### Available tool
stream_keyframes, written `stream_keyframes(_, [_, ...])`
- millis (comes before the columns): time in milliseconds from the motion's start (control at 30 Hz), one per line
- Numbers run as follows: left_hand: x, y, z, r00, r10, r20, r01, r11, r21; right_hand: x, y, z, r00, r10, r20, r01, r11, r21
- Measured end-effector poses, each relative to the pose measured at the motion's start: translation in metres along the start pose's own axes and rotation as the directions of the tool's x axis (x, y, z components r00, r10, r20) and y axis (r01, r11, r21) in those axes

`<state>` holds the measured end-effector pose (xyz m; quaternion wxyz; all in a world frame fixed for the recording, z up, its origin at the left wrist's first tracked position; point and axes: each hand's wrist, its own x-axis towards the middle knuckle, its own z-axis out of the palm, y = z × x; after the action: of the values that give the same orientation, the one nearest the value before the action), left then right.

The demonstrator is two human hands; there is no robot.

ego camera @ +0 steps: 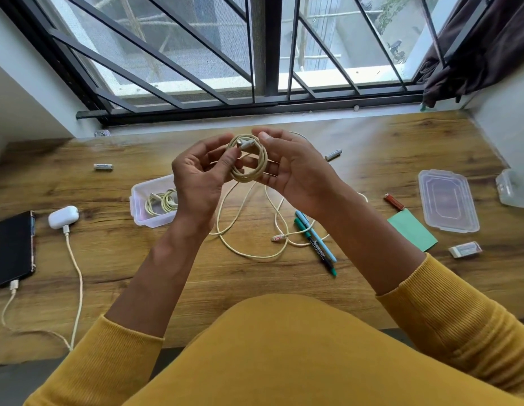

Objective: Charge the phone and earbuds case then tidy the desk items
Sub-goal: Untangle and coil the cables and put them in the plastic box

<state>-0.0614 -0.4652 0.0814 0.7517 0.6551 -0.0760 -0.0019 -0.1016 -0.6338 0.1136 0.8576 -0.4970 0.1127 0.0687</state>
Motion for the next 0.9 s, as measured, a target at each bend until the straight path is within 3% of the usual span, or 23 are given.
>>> stream_keyframes(100, [-0.001, 0.001, -0.001, 0.995, -0.098, 0.006, 0.098, 0.989, -0.109, 0.003, 0.004, -0.002, 1.000, -0.026, 0.001, 0.026, 1.000, -0.014])
stream_keyframes(267, [-0.002, -0.002, -0.007, 0.990, -0.138, 0.001, 0.137, 0.983, -0.124, 0.004, 0.013, -0.011, 0.996, -0.088, -0.004, 0.085, 0.972, -0.221])
stream_keyframes(367, [-0.004, -0.007, -0.013, 0.987, -0.160, -0.025, 0.157, 0.984, -0.090, 0.004, 0.018, -0.010, 0.995, -0.099, -0.032, 0.081, 0.930, -0.358])
stream_keyframes(633, [-0.023, -0.017, -0.041, 0.968, -0.238, -0.075, 0.241, 0.970, 0.035, 0.010, 0.046, 0.004, 0.998, -0.063, 0.024, 0.066, 0.859, -0.508])
stream_keyframes(900, [-0.042, -0.026, -0.095, 0.938, -0.325, -0.122, 0.341, 0.929, 0.148, 0.027, 0.093, 0.034, 0.999, 0.040, -0.005, -0.037, 0.857, -0.514])
